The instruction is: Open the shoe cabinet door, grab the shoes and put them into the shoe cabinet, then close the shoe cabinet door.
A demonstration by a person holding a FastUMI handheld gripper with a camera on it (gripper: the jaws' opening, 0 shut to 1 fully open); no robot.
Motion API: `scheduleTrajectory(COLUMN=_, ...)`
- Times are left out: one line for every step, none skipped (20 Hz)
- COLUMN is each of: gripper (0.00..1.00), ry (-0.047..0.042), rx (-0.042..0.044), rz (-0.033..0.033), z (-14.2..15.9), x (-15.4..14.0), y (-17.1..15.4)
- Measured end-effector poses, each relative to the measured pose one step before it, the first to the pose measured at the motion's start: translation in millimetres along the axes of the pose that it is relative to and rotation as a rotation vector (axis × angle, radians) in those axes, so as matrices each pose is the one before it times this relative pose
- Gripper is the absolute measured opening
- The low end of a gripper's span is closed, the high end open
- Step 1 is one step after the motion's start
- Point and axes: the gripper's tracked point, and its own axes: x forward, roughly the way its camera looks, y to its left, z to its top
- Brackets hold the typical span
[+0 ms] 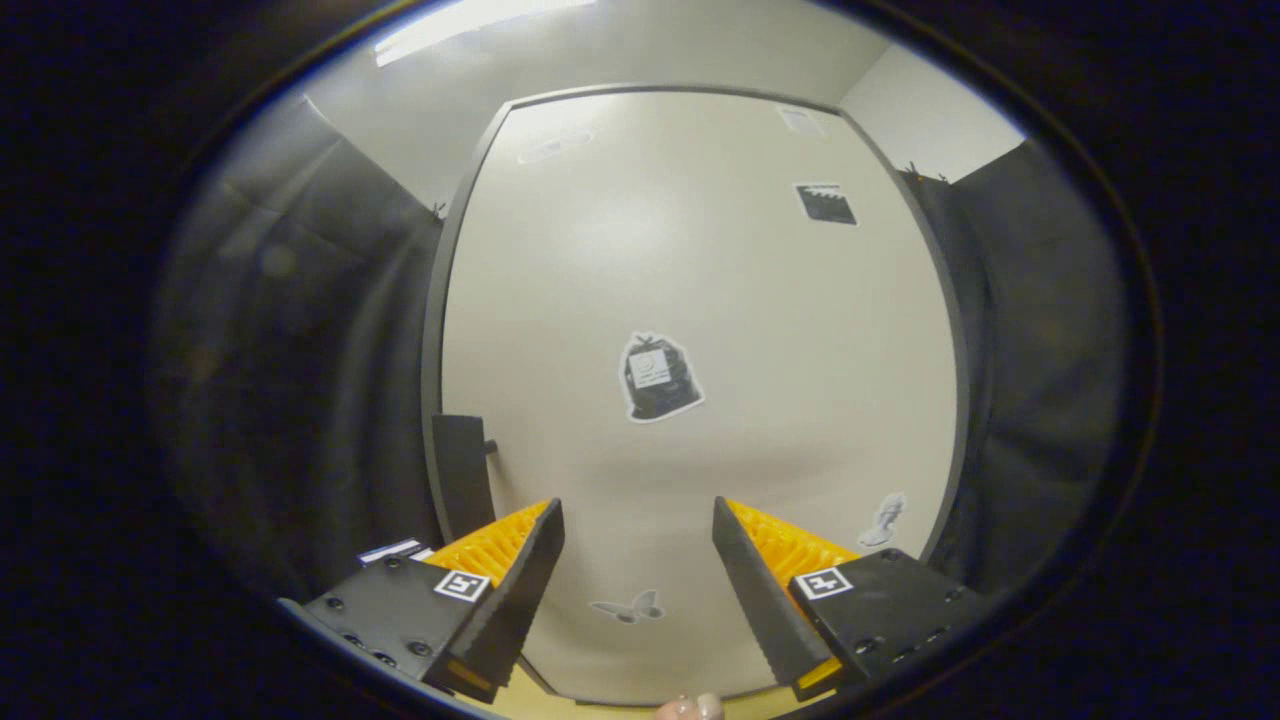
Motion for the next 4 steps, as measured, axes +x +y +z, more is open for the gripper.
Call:
scheduleTrajectory(gripper=0.95, ry=-0.00865, rx=-0.00668, rz=-0.00899, z=1.45, x=-9.37, y=-17.10)
scheduleTrajectory(gripper=0.95, ry=0.00533, rx=-0.00749, rz=-0.01051, z=-2.51, x=-8.44, y=-19.15)
scheduleTrajectory(gripper=0.95, ry=0.01427, rx=-0.00603, rz=-0.01329, z=-7.03, x=-7.98, y=-22.92)
scheduleTrajectory(gripper=0.95, ry=0.02088, rx=-0.00795, rz=-0.01066, z=-8.66, x=-8.08, y=-25.00)
